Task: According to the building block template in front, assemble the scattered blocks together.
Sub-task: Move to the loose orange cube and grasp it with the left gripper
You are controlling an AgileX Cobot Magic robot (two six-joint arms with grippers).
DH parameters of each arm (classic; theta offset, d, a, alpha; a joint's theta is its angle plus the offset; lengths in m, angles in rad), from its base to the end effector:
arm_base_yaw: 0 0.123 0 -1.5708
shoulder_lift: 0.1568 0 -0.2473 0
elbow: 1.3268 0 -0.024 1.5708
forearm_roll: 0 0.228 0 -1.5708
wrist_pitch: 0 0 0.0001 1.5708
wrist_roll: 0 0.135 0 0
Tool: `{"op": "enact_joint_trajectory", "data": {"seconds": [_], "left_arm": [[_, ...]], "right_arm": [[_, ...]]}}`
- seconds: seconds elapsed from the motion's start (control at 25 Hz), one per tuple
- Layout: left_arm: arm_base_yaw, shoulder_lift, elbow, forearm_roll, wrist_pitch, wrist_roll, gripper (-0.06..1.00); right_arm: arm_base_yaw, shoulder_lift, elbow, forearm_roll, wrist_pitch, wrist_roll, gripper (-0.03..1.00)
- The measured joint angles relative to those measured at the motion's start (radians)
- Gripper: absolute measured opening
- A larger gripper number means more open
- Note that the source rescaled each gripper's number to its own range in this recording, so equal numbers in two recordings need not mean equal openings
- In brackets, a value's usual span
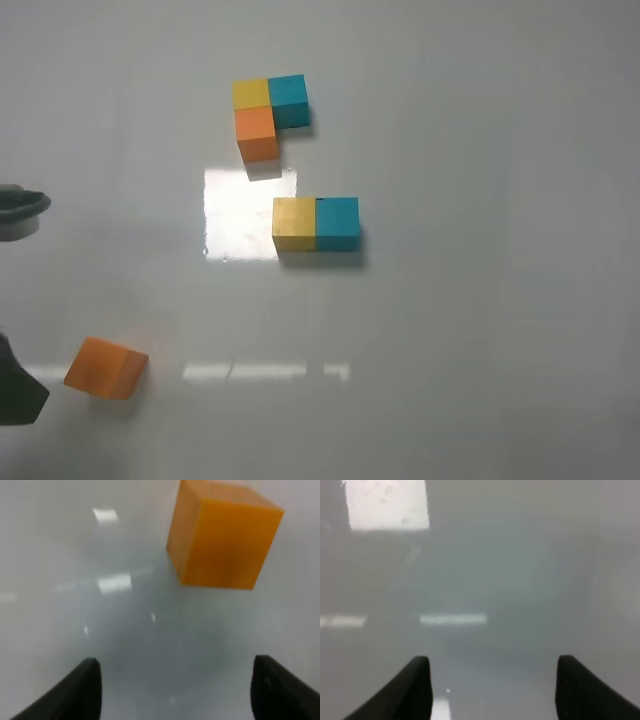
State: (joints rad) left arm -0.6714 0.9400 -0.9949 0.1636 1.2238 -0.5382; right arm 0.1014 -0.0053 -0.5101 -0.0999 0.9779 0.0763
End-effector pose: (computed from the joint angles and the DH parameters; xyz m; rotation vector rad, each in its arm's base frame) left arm 0.1479 -0.0911 0.2815 0.1985 2.6327 -0.1921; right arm 0.0559 -0.0055 0.2602 -0.0238 1.9423 0.0003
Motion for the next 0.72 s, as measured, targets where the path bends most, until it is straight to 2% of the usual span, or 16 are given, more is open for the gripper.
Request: {"op": "enact_joint_trajectory", "data": {"seconds": [0.12,0.4,0.72], "left_arm": [[-0.042,0.040,-0.038,0.049,-0.004,-0.024,0.56],[-0.059,0.098,-0.040,0.108,-0.004,-0.077,0.57],[-0.121,0.145,-0.041,0.145,-0.005,-0.122,0.58]], "right_arm": [[0.000,0.000,0.000,0.000,0.001,0.000,0.39],[0.000,0.000,0.000,0.000,0.001,-0.001,0.39],[0.000,0.000,0.000,0.000,0.001,-0.001,0.39]]}}
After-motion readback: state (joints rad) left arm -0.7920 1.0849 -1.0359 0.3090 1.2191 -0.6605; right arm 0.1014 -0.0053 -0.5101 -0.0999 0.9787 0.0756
